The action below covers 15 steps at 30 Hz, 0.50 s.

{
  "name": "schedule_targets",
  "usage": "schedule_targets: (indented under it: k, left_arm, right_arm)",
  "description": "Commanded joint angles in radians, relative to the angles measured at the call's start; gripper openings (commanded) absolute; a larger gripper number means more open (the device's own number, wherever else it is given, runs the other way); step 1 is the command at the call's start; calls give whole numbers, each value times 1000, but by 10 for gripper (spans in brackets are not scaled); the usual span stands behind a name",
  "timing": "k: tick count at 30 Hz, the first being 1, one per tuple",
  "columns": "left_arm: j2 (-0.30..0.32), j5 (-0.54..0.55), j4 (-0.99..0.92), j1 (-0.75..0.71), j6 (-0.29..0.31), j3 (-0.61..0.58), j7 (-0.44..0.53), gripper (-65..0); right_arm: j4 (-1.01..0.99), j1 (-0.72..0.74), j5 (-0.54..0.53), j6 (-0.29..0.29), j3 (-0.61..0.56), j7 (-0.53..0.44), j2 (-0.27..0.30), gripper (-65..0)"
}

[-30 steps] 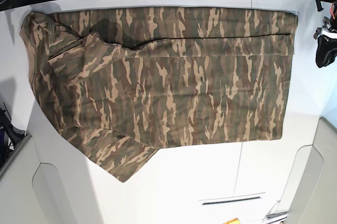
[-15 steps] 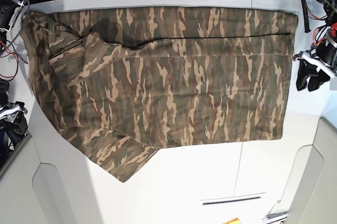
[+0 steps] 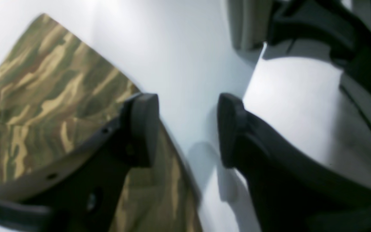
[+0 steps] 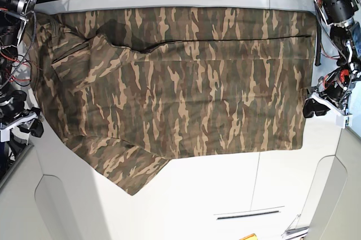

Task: Fold the T-shirt properly
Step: 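Move both grippers to the shirt's hem corners and grasp them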

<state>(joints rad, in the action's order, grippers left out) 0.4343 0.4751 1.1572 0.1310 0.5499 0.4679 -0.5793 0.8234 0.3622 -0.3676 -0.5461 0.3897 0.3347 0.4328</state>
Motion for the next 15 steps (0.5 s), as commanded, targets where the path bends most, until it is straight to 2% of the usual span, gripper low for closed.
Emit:
schedule_targets:
  k: [1, 4, 8, 15]
  left_arm:
    - [27, 13, -24, 47, 3, -7, 37, -319]
    - [37, -21, -140, 116, 3, -42, 77, -319]
    - [37, -39, -250, 187, 3, -75, 84, -319]
    - [35, -39, -312, 216, 3, -122, 105, -319]
  right_arm:
    - [7, 25, -5, -8, 3, -28, 13, -357]
    - [-16, 25, -6, -7, 3, -36, 9, -357]
    - [-47, 25, -5, -7, 3, -59, 2, -357]
    - [-87, 25, 47, 8, 3, -93, -35, -357]
